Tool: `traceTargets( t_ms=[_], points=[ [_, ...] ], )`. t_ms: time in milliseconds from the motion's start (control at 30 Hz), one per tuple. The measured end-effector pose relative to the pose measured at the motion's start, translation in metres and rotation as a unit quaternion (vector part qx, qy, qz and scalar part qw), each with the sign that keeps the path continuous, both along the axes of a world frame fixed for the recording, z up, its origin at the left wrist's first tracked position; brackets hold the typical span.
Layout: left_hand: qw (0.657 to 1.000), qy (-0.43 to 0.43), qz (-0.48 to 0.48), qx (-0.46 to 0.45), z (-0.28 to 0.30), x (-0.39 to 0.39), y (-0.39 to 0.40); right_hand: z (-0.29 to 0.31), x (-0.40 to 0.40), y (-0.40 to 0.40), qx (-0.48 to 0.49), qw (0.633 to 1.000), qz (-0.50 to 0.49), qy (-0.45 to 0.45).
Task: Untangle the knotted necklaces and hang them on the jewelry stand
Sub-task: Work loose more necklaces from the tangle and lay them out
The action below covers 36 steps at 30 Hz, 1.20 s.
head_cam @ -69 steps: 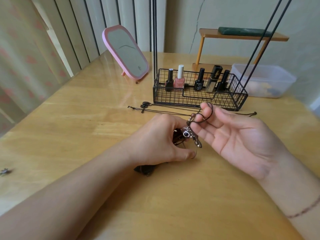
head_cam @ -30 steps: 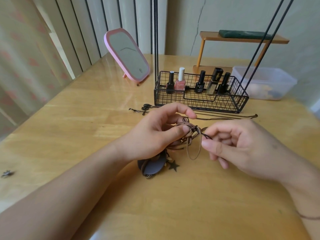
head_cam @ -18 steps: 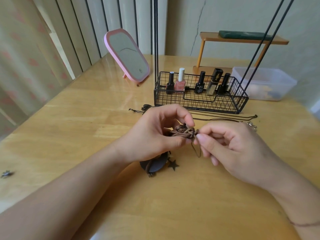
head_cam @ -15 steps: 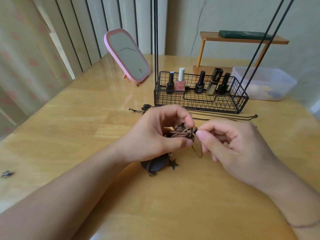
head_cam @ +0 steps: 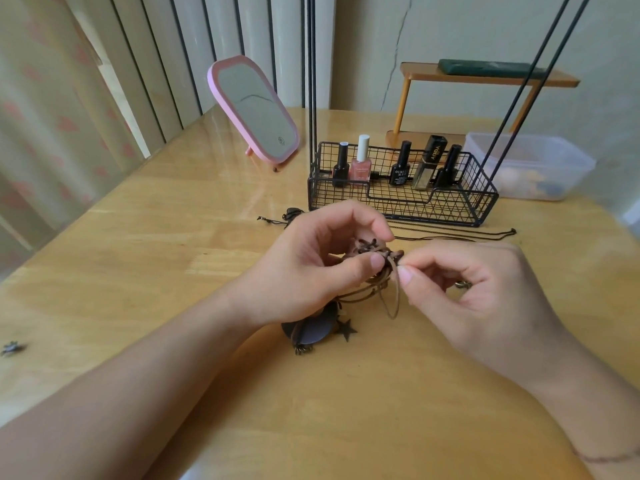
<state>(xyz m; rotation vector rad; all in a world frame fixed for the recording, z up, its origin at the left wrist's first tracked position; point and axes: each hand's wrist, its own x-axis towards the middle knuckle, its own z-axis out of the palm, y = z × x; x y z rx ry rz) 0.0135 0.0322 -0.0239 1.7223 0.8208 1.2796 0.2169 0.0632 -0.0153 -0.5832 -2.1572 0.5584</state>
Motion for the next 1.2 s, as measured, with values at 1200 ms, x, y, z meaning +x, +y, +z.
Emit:
traceTargets(
  t_ms=[1200],
  points=[
    [0.997, 0.075, -0.021, 0.013, 0.0021, 0.0026, -0.0084, 0.0001, 0.0037, 0.0000, 0.277, 0.956, -0.097, 0.010]
  ],
)
